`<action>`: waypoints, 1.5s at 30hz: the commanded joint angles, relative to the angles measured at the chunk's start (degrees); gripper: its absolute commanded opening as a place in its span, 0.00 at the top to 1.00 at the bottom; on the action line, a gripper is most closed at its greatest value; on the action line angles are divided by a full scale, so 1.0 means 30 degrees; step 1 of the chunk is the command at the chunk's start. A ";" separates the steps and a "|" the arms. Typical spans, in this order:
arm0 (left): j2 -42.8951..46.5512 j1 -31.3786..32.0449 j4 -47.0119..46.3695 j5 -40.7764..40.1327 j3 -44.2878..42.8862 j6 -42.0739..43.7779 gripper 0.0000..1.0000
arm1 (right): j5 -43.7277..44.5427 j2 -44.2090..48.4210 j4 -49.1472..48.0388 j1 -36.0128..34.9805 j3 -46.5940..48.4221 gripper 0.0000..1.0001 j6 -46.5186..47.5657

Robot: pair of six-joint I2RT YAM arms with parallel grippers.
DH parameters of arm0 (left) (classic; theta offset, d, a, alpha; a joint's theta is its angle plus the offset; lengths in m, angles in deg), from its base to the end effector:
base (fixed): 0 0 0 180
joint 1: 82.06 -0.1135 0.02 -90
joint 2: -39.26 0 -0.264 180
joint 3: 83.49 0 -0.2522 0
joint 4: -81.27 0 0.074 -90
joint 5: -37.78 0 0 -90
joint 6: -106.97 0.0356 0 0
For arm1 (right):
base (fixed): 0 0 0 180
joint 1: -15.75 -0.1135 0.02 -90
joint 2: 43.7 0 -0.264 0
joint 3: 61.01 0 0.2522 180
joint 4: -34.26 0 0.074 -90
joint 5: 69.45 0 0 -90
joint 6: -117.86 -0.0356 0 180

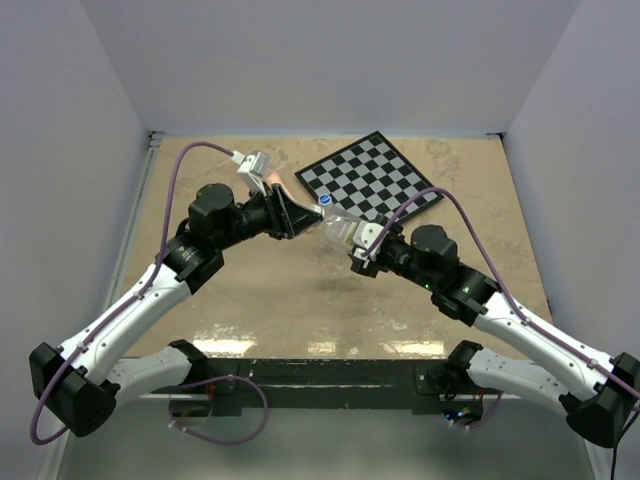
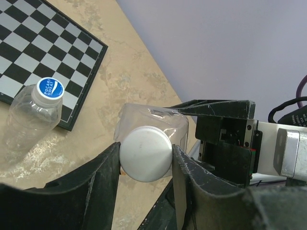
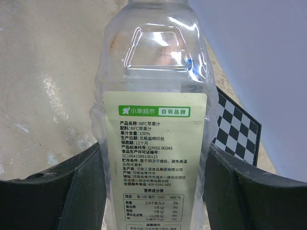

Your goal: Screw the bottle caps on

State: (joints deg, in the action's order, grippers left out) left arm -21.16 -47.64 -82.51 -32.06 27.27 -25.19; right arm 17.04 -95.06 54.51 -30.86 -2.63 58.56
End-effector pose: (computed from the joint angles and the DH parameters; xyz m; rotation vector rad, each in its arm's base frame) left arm 0.1955 -0.1488 0.3679 0.1631 1.8620 -1.2630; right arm 0.1441 0.1556 0.3255 -1.1635 1.3844 0.2531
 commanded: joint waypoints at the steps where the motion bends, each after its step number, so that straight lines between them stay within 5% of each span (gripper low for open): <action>1: 0.0073 0.0364 0.0234 0.0484 -0.1134 0.1128 0.56 | 0.0262 0.0213 -0.0607 -0.0225 -0.0020 1.00 0.0109; 11: -0.0045 0.0336 0.1582 0.5139 -0.2043 0.9090 0.67 | -0.3630 0.1354 -0.0343 -0.0225 0.0244 1.00 -0.0154; 22: 0.1800 0.0336 0.0059 1.0237 0.0623 1.6213 0.70 | -0.7910 0.2001 0.0037 -0.0196 0.1356 1.00 -0.0799; 29: 0.1890 0.0364 0.1727 1.2993 0.0419 2.0579 0.69 | -0.9054 0.2000 0.0125 -0.0196 0.1737 1.00 -0.0799; 36: 0.1392 0.0365 0.3545 1.3730 -0.0313 2.3044 0.52 | -0.8998 0.2205 0.0242 -0.0196 0.1796 1.00 -0.0858; 45: 0.2064 0.0306 0.1295 1.1096 0.0241 2.0911 0.15 | -0.8032 0.2030 0.0535 -0.0196 0.1533 1.00 -0.0653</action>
State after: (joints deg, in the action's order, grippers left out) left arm -16.55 -46.79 -73.63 3.98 27.27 39.84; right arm -6.04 -89.44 61.65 -30.88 -1.08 57.01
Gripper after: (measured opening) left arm 0.815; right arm 0.684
